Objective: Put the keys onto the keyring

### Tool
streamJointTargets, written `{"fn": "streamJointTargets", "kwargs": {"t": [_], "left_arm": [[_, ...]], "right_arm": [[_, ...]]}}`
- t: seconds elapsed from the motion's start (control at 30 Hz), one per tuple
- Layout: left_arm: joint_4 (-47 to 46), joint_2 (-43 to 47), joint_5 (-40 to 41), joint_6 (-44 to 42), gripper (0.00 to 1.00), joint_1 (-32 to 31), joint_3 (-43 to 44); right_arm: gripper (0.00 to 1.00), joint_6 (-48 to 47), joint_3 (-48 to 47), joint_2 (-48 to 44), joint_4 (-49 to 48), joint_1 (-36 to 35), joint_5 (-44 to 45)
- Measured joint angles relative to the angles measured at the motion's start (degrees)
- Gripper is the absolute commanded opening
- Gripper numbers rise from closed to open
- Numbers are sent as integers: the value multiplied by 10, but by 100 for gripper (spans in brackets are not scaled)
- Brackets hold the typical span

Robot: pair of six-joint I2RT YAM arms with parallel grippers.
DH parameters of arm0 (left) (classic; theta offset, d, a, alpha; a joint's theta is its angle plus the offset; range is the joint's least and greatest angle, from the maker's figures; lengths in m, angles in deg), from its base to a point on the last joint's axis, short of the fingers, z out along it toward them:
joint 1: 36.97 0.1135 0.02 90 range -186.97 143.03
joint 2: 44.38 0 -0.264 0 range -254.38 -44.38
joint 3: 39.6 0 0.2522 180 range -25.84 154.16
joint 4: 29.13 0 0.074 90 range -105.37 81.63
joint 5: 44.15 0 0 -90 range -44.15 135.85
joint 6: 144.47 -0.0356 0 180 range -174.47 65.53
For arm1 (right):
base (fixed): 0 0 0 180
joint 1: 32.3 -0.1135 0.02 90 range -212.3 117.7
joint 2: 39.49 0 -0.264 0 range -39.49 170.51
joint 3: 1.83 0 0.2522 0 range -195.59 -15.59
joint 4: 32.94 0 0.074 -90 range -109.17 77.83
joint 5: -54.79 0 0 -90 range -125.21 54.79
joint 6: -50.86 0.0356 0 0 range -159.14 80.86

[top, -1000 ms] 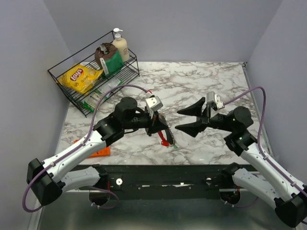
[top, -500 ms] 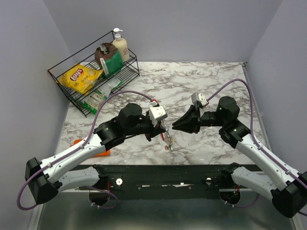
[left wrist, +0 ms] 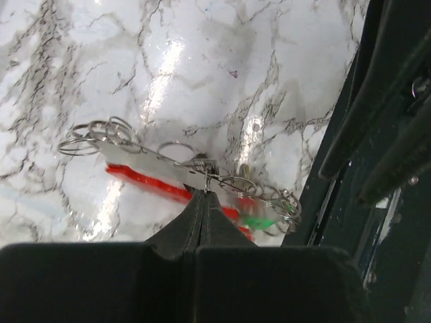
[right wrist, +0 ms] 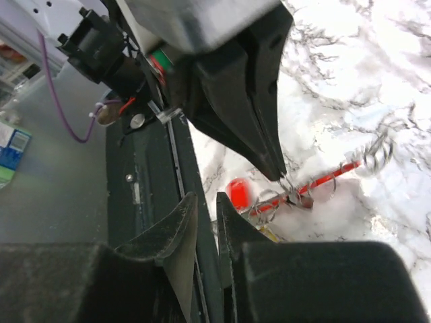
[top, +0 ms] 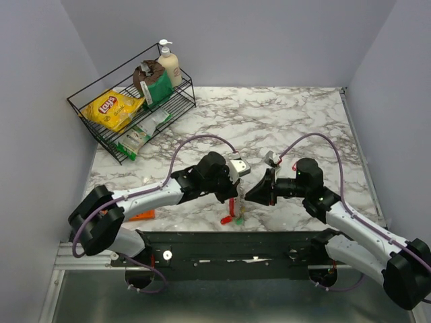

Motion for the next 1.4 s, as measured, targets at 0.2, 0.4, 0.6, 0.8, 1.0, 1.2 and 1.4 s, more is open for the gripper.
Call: {"fn": "streamJointTargets", "kwargs": {"t": [0.2, 0.4, 0.6, 0.8, 1.0, 1.2, 1.4], "left_arm": [[-64, -69, -34, -5, 0, 0, 0], [-93, -121, -81, -16, 0, 7, 1], [-122, -129, -127, -18, 0, 18, -1], [-145, -116, -170, -19, 0, 26, -13], [-149, -110, -194, -21, 0, 26, -13], [-146, -90, -199, -31, 0, 27, -19], [-140, -71, -199, -37, 0, 28, -22]], "right_arm": [[31, 2, 27, -24, -24, 0, 41], [30, 11, 55, -49, -34, 0, 77], [28, 31, 93, -51, -56, 0, 99], [28, 39, 98, -5, -88, 0, 92], [31, 41, 98, 16, -98, 0, 85], [31, 41, 98, 17, -101, 0, 84], [29, 41, 98, 27, -105, 0, 69]]}}
